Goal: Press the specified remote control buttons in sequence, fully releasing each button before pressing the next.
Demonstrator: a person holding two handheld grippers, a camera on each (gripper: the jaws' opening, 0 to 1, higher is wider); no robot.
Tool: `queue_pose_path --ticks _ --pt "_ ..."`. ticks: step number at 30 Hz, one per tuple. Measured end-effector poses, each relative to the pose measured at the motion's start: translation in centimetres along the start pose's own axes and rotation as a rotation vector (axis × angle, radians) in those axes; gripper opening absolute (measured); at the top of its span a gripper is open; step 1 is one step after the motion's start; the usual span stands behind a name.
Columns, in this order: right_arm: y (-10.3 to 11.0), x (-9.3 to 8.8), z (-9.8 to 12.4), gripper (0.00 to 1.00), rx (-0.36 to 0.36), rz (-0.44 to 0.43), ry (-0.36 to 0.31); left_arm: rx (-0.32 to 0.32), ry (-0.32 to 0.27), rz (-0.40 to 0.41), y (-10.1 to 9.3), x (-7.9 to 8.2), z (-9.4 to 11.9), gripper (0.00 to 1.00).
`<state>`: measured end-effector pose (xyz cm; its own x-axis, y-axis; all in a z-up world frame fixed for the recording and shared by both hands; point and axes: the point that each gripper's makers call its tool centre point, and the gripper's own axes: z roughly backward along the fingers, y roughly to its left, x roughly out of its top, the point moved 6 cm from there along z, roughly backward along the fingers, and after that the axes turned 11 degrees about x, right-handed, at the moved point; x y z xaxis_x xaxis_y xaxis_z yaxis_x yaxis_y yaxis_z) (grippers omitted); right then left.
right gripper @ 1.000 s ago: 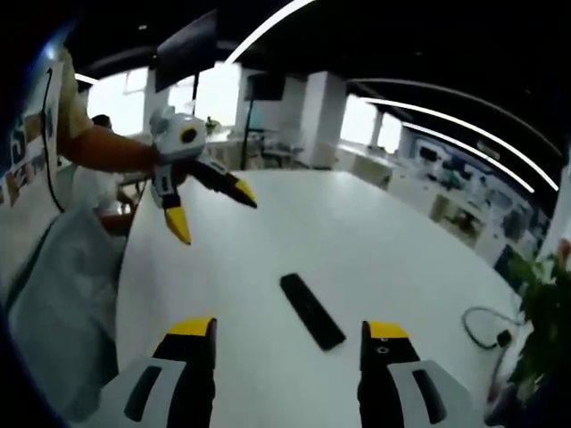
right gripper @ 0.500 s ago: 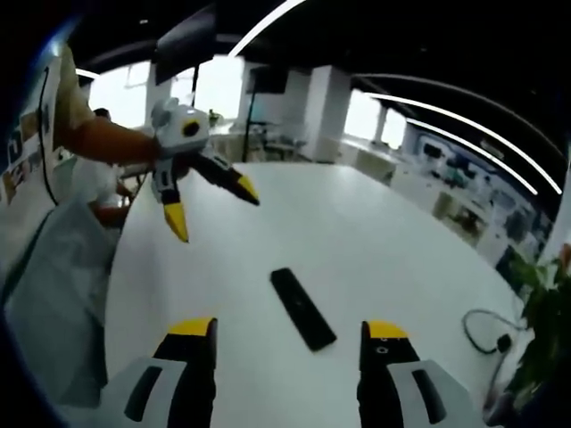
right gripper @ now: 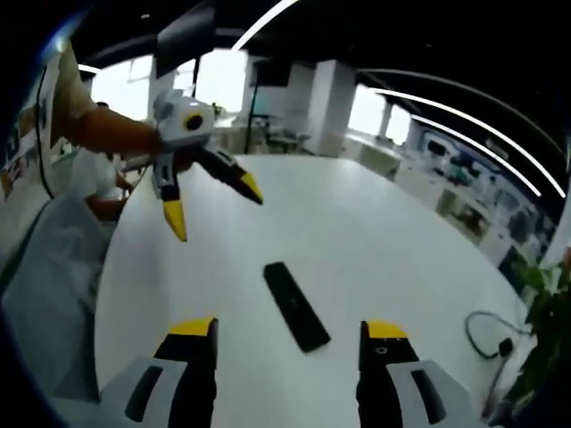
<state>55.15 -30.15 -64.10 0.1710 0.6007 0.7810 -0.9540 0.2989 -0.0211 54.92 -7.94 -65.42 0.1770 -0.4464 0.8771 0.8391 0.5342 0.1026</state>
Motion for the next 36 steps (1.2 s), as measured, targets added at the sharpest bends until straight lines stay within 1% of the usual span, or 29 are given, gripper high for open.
queue_pose_path --ticks 7,13,18,24,29,36 --pt "-0.9 -0.4 -0.6 0.61 0.008 -0.007 0.018 -0.004 0.011 -0.009 0.5 -0.2 -0.9 0.75" --pt "-1.4 -0.6 -1.0 0.6 0.016 -0.005 0.031 -0.009 0.013 -0.021 1.0 0.0 -1.5 0.75" --pt "-2.0 -1.1 -1.4 0.59 0.023 -0.001 0.053 -0.013 0.022 -0.023 1.4 -0.1 -2.1 0.75" --pt "-2.6 -1.8 -1.8 0.56 0.039 0.015 0.083 -0.024 0.049 -0.048 1.9 -0.8 -3.0 0.74" --pt "-3.1 -2.1 -2.4 0.54 0.064 0.029 0.113 -0.04 0.054 -0.056 1.7 -0.4 -3.3 0.74" --pt "-3.7 -2.6 -3.3 0.5 0.102 0.05 0.148 -0.052 0.072 -0.072 1.6 -0.4 -4.3 0.74"
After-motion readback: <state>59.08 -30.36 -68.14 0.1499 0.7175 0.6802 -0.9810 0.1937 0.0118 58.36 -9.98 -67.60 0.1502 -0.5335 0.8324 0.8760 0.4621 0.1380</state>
